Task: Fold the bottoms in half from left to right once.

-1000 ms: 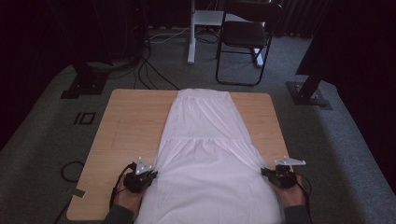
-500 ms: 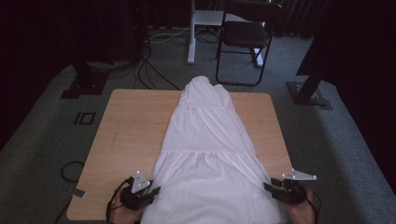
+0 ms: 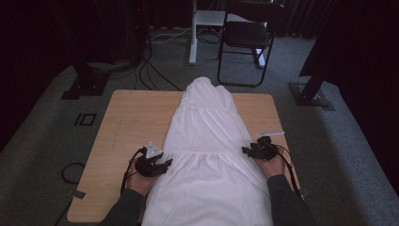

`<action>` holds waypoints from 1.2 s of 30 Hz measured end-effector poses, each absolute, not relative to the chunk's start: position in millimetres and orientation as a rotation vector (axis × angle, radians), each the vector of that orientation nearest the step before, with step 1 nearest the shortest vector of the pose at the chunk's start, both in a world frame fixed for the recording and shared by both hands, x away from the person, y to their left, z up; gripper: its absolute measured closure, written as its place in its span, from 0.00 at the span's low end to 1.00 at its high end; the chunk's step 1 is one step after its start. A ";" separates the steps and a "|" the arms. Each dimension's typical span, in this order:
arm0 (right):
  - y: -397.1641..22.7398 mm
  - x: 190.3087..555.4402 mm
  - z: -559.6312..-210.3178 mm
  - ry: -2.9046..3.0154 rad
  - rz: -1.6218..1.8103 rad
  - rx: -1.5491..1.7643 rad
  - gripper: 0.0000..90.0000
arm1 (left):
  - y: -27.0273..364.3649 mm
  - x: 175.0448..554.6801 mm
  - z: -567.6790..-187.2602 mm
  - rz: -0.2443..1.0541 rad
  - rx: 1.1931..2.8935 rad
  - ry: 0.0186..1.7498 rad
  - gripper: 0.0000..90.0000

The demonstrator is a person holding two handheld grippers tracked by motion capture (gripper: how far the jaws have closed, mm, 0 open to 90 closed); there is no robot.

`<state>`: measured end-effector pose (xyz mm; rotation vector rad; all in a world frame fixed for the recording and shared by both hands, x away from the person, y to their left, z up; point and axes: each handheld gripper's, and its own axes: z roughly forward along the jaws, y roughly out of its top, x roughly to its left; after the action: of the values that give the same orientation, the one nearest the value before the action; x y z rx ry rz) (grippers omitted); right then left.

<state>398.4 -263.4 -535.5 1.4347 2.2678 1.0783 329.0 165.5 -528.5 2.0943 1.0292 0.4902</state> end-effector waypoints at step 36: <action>-280.1 373.4 -557.4 2.144 0.923 1.416 0.98 | 144.7 383.3 -549.3 0.534 2.156 1.120 0.99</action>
<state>373.4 -280.1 -557.4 1.4161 2.1444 0.9232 383.3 144.7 -549.3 2.1562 1.1196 0.5341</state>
